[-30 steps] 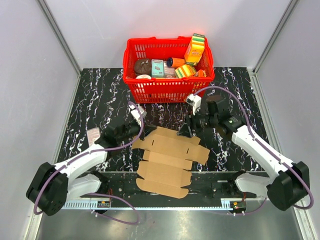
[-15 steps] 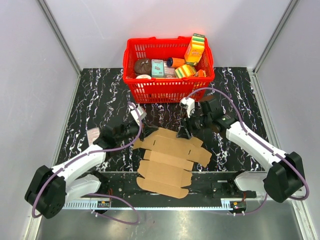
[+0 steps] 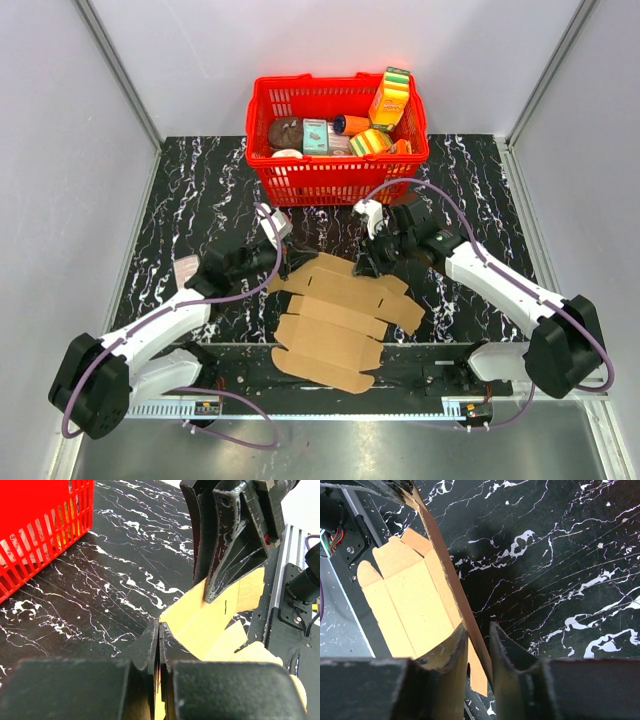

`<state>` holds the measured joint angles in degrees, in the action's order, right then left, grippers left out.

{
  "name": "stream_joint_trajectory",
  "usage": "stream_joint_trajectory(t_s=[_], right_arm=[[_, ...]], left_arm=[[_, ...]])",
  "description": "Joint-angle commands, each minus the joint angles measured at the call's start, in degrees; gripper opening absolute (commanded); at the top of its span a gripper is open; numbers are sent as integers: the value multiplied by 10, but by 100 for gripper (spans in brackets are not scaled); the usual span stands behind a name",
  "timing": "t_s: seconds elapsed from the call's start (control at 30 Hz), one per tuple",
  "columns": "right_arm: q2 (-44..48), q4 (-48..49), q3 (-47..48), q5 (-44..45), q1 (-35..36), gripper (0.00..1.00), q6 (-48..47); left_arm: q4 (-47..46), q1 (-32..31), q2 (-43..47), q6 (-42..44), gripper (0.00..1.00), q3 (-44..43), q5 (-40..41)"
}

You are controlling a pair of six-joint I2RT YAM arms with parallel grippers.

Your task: Fold the paper box

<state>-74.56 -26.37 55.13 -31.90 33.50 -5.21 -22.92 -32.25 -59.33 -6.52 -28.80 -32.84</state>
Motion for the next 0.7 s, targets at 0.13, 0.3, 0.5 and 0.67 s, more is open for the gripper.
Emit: stream_joint_trajectory(t_s=[0.13,0.3,0.5,0.67], right_arm=[[-1,17,21,15,10,18,4],[1,24,20,8,14,4,14],[11,38,15,19,15,0,40],[23,43,7,30,17,0,48]], left_arm=[[-40,-1,11,7,0,-21,-7],[-42,0,8,1,12,-22,1],[-42,0,0,-17,66,-22,11],[-71,0,-17,-39,76,-14,13]])
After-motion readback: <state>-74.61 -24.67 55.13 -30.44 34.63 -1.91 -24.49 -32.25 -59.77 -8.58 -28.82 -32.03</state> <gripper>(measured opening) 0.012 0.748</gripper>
